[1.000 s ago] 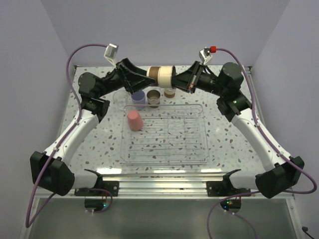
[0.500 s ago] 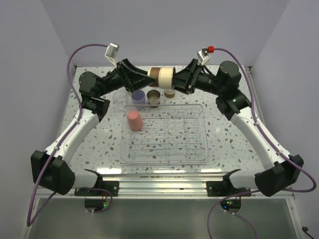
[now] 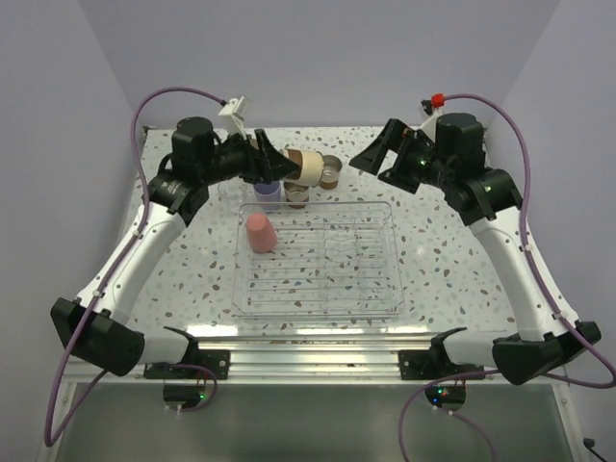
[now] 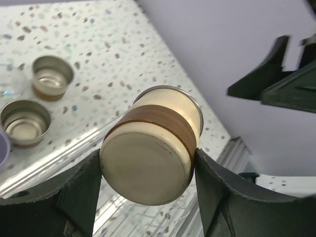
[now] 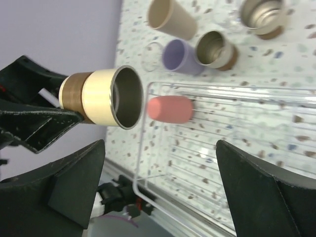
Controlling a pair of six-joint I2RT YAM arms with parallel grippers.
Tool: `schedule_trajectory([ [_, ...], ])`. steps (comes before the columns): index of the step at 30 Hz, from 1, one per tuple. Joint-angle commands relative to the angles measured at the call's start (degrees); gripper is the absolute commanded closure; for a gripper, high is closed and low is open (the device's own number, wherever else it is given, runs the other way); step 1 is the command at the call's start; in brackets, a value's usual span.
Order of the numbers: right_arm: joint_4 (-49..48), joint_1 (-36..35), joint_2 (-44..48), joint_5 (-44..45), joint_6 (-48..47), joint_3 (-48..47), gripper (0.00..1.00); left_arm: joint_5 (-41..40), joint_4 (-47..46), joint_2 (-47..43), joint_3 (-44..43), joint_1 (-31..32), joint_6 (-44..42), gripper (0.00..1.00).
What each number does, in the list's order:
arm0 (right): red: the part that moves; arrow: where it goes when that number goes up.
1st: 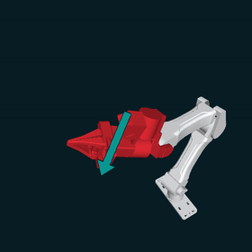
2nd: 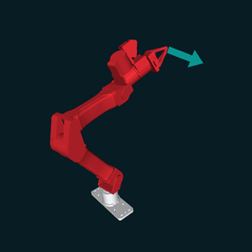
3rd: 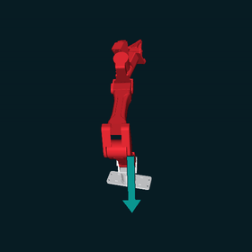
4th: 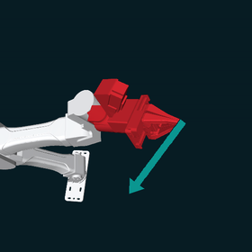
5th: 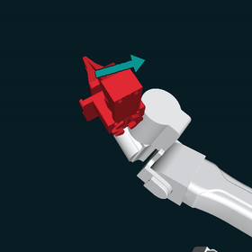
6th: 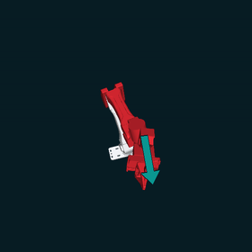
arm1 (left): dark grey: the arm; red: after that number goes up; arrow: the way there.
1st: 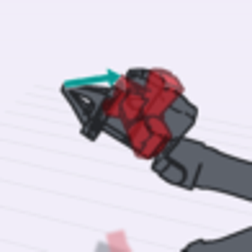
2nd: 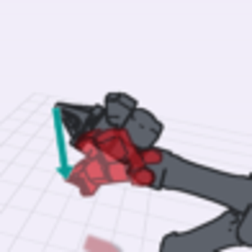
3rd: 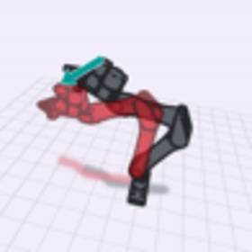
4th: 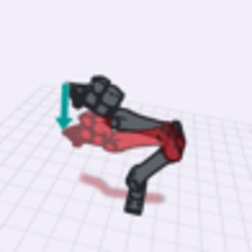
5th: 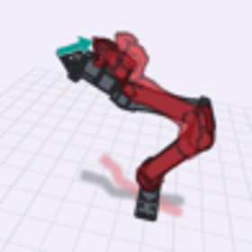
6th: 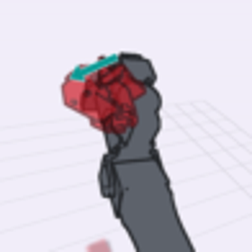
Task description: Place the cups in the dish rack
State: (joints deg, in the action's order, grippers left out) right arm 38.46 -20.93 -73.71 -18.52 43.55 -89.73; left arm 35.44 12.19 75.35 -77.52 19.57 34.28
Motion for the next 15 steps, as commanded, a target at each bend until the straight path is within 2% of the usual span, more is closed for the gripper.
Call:
schedule_trajectory([
  [1, 12.5, 0.9, 0.6, 10.0, -8.0, -3.3, 0.02, -13.1, 19.4, 2.0, -4.1, 4.1, -14.8, 1.0],
  [2, 12.7, 1.0, 0.8, 10.3, -8.5, -3.0, 0.02, -17.0, 21.0, 2.7, -4.2, 5.5, -17.0, 1.0],
  [8, 12.5, 1.0, 0.2, 10.4, -8.7, -2.7, 0.03, -25.8, 24.4, 6.8, -1.8, 12.8, -18.6, 1.0],
  [12, 12.8, 1.0, -0.1, 10.3, -8.9, -2.6, 0.03, -38.6, 28.4, 10.9, -2.6, 18.0, -19.8, 1.0],
  [15, 13.0, 1.0, -0.2, 10.3, -8.9, -2.2, 0.03, -44.4, 29.9, 13.5, -2.6, 19.4, -19.9, 1.0],
])
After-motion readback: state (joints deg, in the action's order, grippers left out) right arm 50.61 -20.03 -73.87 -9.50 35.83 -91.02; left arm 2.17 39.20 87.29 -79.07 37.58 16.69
